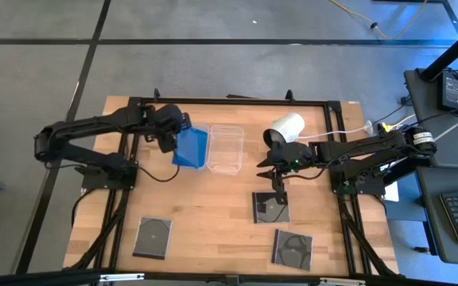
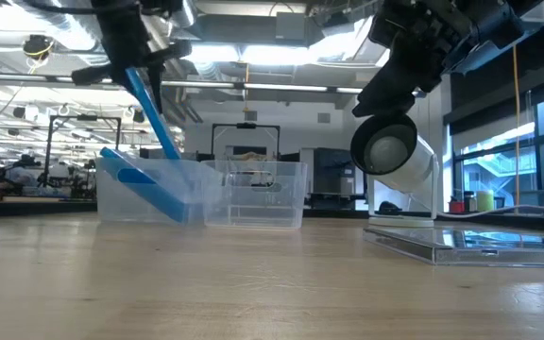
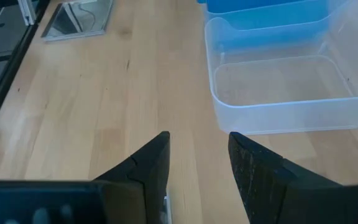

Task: Pick & place jewel cases by type
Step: Put the blue cd case into the left transparent bin

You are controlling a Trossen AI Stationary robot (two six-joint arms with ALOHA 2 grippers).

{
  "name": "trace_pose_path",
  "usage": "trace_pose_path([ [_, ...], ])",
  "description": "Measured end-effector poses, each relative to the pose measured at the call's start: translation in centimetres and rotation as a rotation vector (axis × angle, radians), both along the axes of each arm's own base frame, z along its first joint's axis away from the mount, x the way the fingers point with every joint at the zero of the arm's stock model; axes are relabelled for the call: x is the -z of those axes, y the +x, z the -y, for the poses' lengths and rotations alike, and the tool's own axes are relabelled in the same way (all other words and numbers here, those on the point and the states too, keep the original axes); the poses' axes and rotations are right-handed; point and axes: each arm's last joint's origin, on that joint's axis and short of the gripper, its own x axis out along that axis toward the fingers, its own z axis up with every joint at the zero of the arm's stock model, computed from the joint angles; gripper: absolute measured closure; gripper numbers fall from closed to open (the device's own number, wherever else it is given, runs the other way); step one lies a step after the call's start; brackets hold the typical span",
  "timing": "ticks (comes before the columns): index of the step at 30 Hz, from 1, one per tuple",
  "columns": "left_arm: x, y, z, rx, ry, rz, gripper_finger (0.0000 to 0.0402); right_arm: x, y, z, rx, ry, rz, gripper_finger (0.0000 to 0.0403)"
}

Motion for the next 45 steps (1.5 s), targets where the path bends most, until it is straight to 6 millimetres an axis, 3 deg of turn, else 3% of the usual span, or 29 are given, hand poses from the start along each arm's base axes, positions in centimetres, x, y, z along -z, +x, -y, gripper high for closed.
trace_pose_path([
  [18,0.8,0.1,-2.7,-0.118,0.022,-0.021,0.0343,0.0,0.0,0.0,-0.01,-0.015,0.0,0.0236],
  [33,0.8,0.5,-2.1,-0.206,-0.128,0.102,0.0341,0.1,-0.1,0.0,-0.01,-0.015,-0.012,0.0236],
  [45,0.7,0.3,-2.5,-0.166,0.037,0.001,0.0318,0.1,-0.1,0.0,-0.01,-0.014,-0.011,0.0236],
])
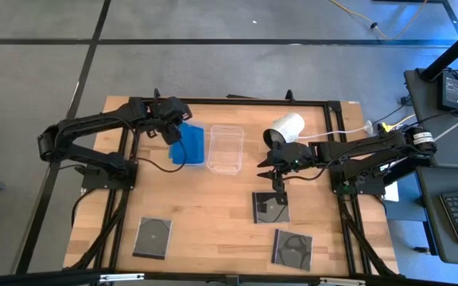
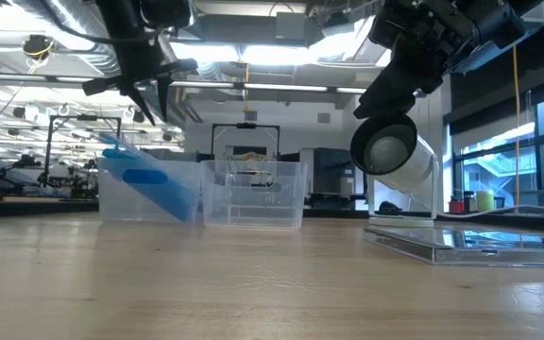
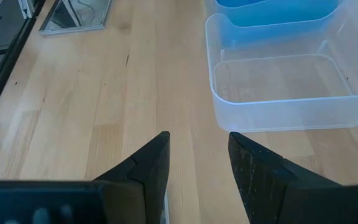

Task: Pick & place jewel cases by type
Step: Put the blue cd case into the left transparent bin, then put the top black cd case into the right transparent bin

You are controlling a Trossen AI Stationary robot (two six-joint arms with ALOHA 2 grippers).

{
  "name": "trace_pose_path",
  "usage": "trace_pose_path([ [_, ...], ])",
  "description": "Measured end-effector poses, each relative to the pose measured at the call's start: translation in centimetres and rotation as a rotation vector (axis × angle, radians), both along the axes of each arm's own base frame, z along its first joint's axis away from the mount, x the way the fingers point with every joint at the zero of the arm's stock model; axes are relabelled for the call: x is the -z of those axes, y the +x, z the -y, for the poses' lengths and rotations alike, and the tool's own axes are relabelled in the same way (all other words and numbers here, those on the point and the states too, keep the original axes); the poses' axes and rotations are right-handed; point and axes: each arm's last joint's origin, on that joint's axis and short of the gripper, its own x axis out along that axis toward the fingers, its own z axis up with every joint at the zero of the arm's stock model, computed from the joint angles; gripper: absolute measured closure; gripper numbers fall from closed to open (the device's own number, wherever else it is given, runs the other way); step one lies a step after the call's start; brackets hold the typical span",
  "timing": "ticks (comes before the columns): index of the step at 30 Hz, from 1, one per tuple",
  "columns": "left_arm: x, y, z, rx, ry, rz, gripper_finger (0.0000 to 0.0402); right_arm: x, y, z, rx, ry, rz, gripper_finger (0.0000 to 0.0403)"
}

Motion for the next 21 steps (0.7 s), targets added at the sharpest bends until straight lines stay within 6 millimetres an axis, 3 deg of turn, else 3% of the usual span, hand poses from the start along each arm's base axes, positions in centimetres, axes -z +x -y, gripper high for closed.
trace_pose_path([
  [8,-0.1,-0.2,-0.2,-0.023,0.086,-0.054,0.0318,0.0,0.0,0.0,0.0,0.0,0.0,0.0236],
  [12,-0.6,-0.5,0.1,-0.111,0.064,0.041,0.0319,0.0,0.0,0.0,0.0,0.0,0.0,0.0236],
  [21,-2.5,1.1,3.7,-0.241,-0.566,0.599,0.0318,0.0,0.0,0.0,0.0,0.0,0.006,0.0236],
])
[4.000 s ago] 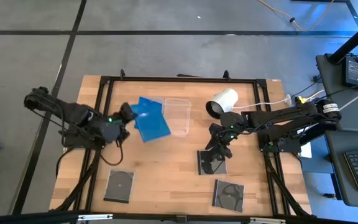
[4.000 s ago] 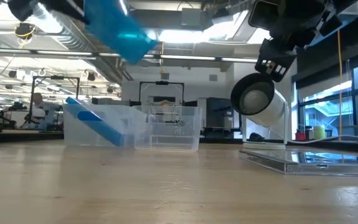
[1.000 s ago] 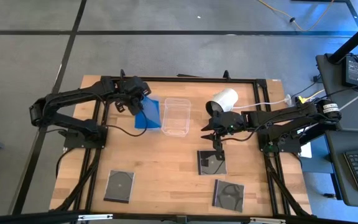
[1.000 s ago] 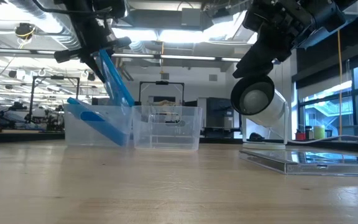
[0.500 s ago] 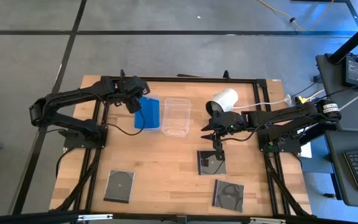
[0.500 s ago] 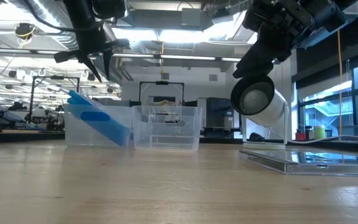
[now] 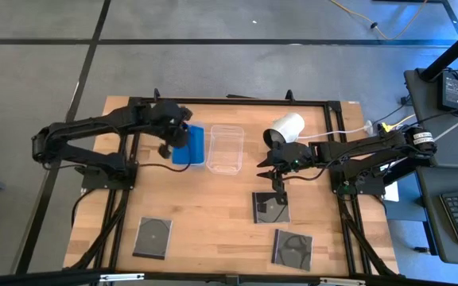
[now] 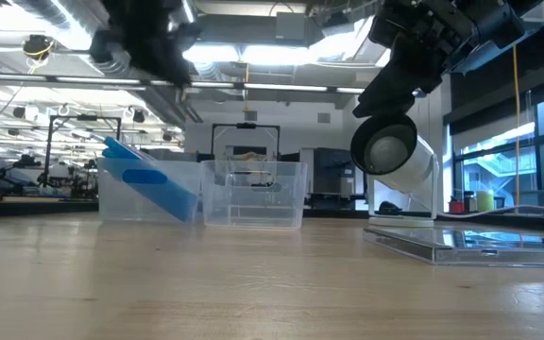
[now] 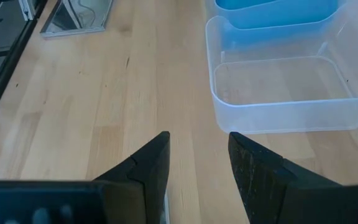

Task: Pick & place jewel cases by type
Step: Put the top black cd case into the right transparent bin

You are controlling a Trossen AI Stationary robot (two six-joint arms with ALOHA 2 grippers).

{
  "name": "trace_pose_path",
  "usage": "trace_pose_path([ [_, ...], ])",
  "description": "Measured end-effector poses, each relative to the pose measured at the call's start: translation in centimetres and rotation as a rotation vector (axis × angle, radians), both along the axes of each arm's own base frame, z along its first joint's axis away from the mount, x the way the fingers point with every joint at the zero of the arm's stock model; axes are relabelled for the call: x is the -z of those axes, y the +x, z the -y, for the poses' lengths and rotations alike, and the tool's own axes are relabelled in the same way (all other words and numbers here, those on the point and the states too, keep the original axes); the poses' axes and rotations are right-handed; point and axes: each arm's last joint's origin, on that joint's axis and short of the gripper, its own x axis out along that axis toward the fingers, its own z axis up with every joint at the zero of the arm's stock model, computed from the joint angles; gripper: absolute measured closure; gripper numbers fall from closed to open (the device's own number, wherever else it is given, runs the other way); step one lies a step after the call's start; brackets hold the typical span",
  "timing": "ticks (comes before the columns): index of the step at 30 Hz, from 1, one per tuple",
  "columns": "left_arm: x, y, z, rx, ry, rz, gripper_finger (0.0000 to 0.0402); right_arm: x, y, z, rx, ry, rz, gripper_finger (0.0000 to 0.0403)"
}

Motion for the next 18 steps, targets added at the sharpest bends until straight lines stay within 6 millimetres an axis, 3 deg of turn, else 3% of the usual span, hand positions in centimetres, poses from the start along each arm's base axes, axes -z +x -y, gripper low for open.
trace_pose_path([
  [4,-0.4,1.3,1.7,0.031,-0.276,0.122,0.0319,0.0,0.0,0.0,0.039,0.056,-0.005,0.0236],
  [10,1.0,3.9,5.2,0.226,-0.497,0.121,0.0316,0.4,-0.5,-0.2,0.039,0.154,-0.076,0.0236],
  [18,5.2,8.7,9.4,0.21,-0.621,0.146,0.0318,1.2,-0.9,0.1,0.008,-0.07,-0.152,0.0236],
])
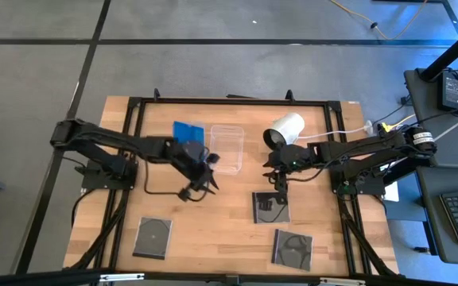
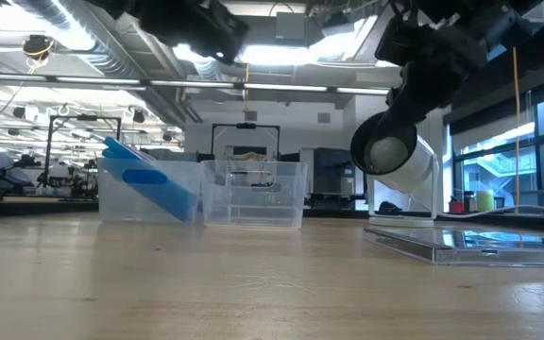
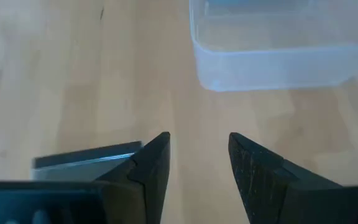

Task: Pick & place jewel cases by type
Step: Put the top black cd case into the right transparent bin

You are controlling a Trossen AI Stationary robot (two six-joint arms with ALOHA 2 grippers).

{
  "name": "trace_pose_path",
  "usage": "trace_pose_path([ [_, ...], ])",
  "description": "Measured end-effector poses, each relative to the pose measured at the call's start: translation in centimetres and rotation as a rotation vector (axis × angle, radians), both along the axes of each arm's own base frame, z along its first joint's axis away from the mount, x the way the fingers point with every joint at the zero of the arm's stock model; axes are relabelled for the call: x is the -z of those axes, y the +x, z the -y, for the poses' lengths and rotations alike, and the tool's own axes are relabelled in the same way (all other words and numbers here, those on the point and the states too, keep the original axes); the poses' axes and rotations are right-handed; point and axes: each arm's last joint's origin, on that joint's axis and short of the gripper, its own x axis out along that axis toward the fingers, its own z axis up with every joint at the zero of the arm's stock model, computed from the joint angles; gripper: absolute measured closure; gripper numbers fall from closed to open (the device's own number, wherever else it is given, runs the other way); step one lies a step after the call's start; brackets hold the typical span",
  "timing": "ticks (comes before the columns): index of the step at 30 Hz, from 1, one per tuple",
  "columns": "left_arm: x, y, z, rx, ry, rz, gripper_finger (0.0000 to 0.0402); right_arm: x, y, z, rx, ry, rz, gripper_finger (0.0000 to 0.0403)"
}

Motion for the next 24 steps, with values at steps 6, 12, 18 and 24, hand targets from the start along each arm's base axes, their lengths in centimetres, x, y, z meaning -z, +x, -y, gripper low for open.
trace_pose_path([
  [6,3.1,3.0,2.3,-0.033,-0.1,-0.025,0.0317,0.0,0.0,0.0,-0.075,-0.083,-0.005,0.0236],
  [12,5.6,5.3,2.5,-0.225,-0.126,-0.002,0.0318,0.2,0.1,0.0,-0.079,-0.087,-0.013,0.0236],
  [18,8.4,7.1,3.3,-0.262,-0.141,0.047,0.0317,0.7,-0.3,0.0,-0.133,-0.137,-0.082,0.0236],
  [24,11.0,8.4,4.9,-0.245,-0.209,0.098,0.0318,2.1,-2.2,-0.3,-0.156,-0.132,-0.331,0.0236],
])
